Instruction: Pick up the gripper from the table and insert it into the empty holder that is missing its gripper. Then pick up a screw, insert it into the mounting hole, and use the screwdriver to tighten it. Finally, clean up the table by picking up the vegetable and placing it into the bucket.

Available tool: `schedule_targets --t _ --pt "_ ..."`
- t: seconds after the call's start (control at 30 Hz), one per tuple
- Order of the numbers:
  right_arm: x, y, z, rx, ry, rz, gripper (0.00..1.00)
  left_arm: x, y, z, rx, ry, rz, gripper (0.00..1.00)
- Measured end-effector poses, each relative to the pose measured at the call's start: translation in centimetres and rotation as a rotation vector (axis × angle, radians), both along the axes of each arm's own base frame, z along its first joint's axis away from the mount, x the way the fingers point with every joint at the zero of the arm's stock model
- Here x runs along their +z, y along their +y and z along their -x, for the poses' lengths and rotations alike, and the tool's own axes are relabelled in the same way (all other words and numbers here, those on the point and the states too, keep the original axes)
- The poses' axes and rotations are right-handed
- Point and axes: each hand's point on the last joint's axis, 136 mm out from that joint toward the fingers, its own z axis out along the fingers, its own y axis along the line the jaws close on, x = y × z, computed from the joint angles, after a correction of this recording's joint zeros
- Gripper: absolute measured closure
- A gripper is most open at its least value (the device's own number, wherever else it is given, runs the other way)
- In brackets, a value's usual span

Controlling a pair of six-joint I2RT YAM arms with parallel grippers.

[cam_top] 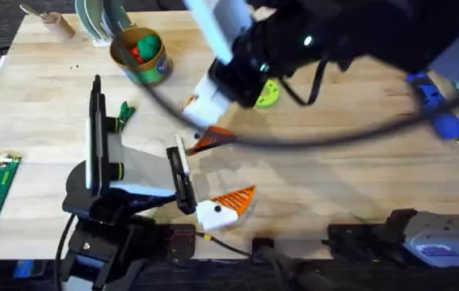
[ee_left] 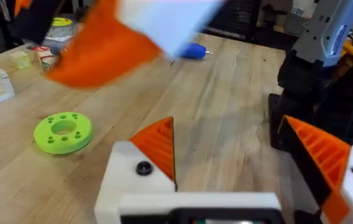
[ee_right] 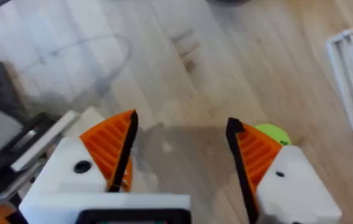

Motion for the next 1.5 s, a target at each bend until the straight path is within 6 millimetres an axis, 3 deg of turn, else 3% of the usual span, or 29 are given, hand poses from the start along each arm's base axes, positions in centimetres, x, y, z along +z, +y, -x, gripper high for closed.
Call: schedule_targets --t 0.17,0.23,0.33,0.43,0.47,0.63,0.77,0.87,1.03,1.23,1.5 --pt "0.1 -4.7 -5.1 -0.172 -0.001 0.001 0.077 0.0 0.0 0.0 0.000 -0.001 0.000 0.008" --pt "0.2 -6.9 -6.7 -0.238 -0.002 0.001 0.078 0.0 0.0 0.0 0.000 -0.003 -0.001 0.088" --pt "0.9 -10.9 -8.6 -0.348 -0.002 0.002 0.077 0.0 0.0 0.0 -0.003 -0.003 -0.001 0.406" --pt "2.7 -15.8 -9.8 -0.470 -0.026 -0.014 0.077 0.0 0.0 0.0 -0.003 -0.005 -0.001 0.882" --pt "3.3 -17.3 -9.9 -0.509 -0.032 -0.018 0.077 0.0 0.0 0.0 -0.003 -0.010 -0.003 0.969" --pt "5.2 -26.9 -8.9 -0.762 -0.039 0.020 0.077 0.0 0.0 0.0 -0.003 -0.010 -0.003 0.984" --pt "4.7 -34.0 -8.0 -0.977 -0.015 0.092 0.075 0.0 0.0 0.0 -0.003 -0.011 -0.003 0.985" --pt "4.1 -38.2 -7.8 -1.102 0.000 0.121 0.075 0.0 0.0 0.0 -0.003 -0.011 -0.003 0.985" --pt "3.1 -42.4 -7.5 -1.220 0.029 0.151 0.075 0.0 0.0 0.0 -0.003 -0.011 -0.003 0.985" --pt "1.2 -46.2 -7.6 -1.181 0.057 0.274 0.075 0.0 0.0 0.0 -0.003 -0.011 -0.003 0.985" --pt "-4.8 -50.3 -8.2 -1.041 0.203 0.428 0.075 0.0 0.0 0.0 -0.003 -0.011 -0.003 0.986"
